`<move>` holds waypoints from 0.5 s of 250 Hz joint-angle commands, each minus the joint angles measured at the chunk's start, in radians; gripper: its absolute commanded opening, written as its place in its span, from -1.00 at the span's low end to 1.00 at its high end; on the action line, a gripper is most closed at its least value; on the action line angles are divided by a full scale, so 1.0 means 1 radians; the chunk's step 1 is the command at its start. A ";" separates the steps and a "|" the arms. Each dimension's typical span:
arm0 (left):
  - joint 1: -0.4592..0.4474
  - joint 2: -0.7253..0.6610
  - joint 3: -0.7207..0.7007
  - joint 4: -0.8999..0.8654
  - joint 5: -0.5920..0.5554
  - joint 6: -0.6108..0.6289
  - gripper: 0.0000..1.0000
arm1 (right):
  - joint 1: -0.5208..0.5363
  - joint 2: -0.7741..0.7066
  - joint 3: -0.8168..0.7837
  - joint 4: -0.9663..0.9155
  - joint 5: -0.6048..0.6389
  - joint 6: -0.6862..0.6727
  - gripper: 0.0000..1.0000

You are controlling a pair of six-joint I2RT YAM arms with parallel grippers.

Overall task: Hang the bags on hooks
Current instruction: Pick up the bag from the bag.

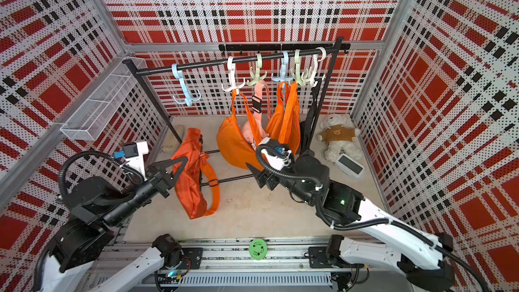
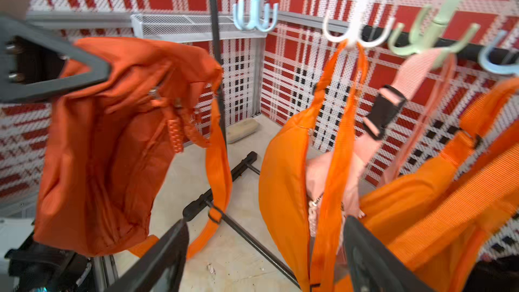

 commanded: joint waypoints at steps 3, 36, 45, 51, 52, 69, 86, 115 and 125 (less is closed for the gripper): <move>0.042 -0.014 0.030 -0.010 0.261 0.094 -1.00 | -0.034 0.032 0.000 -0.029 -0.106 0.044 0.85; 0.045 -0.008 0.043 0.036 0.352 0.118 -1.00 | -0.065 0.092 0.008 -0.029 -0.195 0.044 0.99; 0.044 -0.004 0.051 0.041 0.369 0.123 -1.00 | -0.081 0.109 0.011 -0.027 -0.240 0.045 0.99; 0.044 -0.002 0.059 0.042 0.380 0.125 -1.00 | -0.095 0.119 0.012 -0.026 -0.272 0.047 1.00; 0.044 -0.002 0.059 0.043 0.383 0.125 -1.00 | -0.097 0.121 0.012 -0.025 -0.277 0.046 1.00; 0.044 -0.001 0.060 0.077 0.433 0.126 -1.00 | -0.151 0.138 0.011 -0.015 -0.387 0.055 1.00; 0.043 0.000 0.067 0.089 0.461 0.124 -1.00 | -0.235 0.135 0.000 0.001 -0.525 0.075 1.00; 0.043 -0.005 0.064 0.119 0.506 0.113 -1.00 | -0.355 0.110 -0.035 0.052 -0.777 0.099 1.00; 0.043 -0.007 0.059 0.135 0.524 0.104 -1.00 | -0.362 0.114 -0.032 0.043 -0.821 0.087 1.00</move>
